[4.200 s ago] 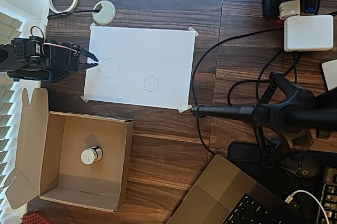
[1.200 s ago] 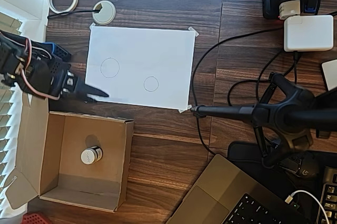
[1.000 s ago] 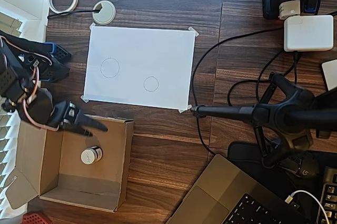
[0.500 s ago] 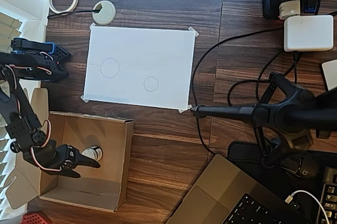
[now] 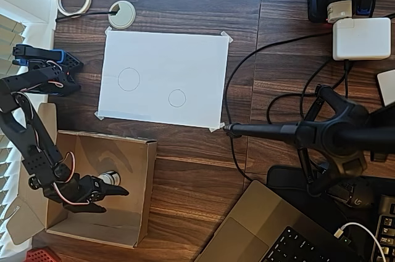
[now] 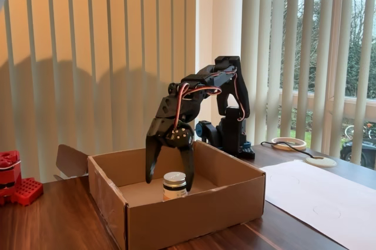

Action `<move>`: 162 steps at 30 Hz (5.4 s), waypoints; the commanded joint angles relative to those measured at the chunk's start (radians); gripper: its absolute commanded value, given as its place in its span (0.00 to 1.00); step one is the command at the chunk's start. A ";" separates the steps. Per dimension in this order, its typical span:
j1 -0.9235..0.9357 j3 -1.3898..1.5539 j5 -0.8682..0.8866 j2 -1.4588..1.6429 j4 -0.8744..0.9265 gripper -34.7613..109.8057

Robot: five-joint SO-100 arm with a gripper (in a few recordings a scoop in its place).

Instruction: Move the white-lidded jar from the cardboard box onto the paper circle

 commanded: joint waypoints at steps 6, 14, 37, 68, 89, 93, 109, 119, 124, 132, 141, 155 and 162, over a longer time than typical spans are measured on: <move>0.014 0.018 -0.043 0.005 -0.020 0.52; 0.015 0.066 -0.083 0.005 -0.003 0.52; 0.023 0.101 -0.190 0.026 0.034 0.48; 0.011 0.124 -0.296 0.296 0.014 0.28; -0.354 0.227 -0.156 0.646 0.100 0.28; -0.483 0.258 -0.117 0.689 0.095 0.28; -0.908 0.683 0.034 0.775 -0.281 0.28; -0.916 0.736 0.015 0.546 -0.540 0.28; -0.904 0.721 -0.011 0.446 -0.597 0.27; -0.900 0.713 -0.037 0.365 -0.646 0.27; -0.882 0.739 -0.067 0.348 -0.646 0.27; -0.879 0.772 -0.078 0.342 -0.647 0.27; -0.882 0.765 -0.075 0.342 -0.647 0.28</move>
